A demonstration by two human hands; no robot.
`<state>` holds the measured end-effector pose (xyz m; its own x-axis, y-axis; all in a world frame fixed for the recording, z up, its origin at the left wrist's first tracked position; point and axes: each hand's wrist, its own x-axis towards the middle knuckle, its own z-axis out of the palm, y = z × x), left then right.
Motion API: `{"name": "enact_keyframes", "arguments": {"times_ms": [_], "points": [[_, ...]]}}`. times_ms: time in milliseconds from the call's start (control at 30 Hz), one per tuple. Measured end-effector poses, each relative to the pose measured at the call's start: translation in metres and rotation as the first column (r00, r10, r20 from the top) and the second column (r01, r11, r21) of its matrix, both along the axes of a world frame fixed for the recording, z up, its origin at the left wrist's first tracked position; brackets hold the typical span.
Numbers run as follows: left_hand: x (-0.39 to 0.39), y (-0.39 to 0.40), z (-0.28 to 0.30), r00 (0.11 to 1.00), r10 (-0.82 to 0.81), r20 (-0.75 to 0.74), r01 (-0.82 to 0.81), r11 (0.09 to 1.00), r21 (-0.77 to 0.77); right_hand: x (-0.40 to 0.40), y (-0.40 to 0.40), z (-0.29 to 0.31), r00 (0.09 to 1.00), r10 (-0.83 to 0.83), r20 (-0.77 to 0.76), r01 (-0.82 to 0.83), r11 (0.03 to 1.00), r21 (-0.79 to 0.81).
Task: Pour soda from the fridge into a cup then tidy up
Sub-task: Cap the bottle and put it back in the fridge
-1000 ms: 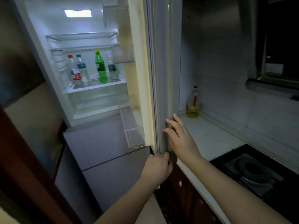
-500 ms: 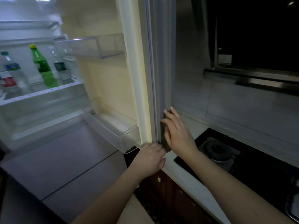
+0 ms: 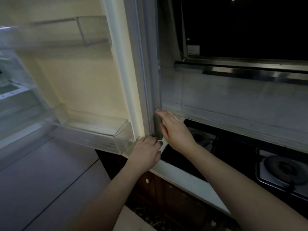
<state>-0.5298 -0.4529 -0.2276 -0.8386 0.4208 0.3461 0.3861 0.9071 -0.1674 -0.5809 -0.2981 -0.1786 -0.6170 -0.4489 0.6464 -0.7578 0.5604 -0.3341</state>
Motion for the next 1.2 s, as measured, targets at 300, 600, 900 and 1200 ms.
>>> {"name": "enact_keyframes", "arguments": {"times_ms": [300, 600, 900, 1200], "points": [[-0.019, 0.057, -0.003, 0.992, -0.113, 0.057, 0.109, 0.992, 0.064, 0.018, 0.083, -0.024, 0.940, -0.335, 0.067, 0.309, 0.917, 0.251], [-0.012, 0.158, -0.005, 0.982, -0.127, 0.137, 0.113, 0.988, 0.104, 0.084, 0.191, -0.043, 0.734, -0.677, 0.058, 0.626, 0.706, 0.330], [0.026, 0.293, 0.001, 0.916, -0.333, 0.221, 0.308, 0.941, 0.141, 0.153, 0.303, -0.052, 0.546, -0.836, 0.058, 0.774, 0.530, 0.347], [0.069, 0.441, 0.004, 0.876, -0.427, 0.227, 0.416, 0.904, 0.095, 0.222, 0.440, -0.053, 0.403, -0.913, 0.064, 0.854, 0.401, 0.331]]}}
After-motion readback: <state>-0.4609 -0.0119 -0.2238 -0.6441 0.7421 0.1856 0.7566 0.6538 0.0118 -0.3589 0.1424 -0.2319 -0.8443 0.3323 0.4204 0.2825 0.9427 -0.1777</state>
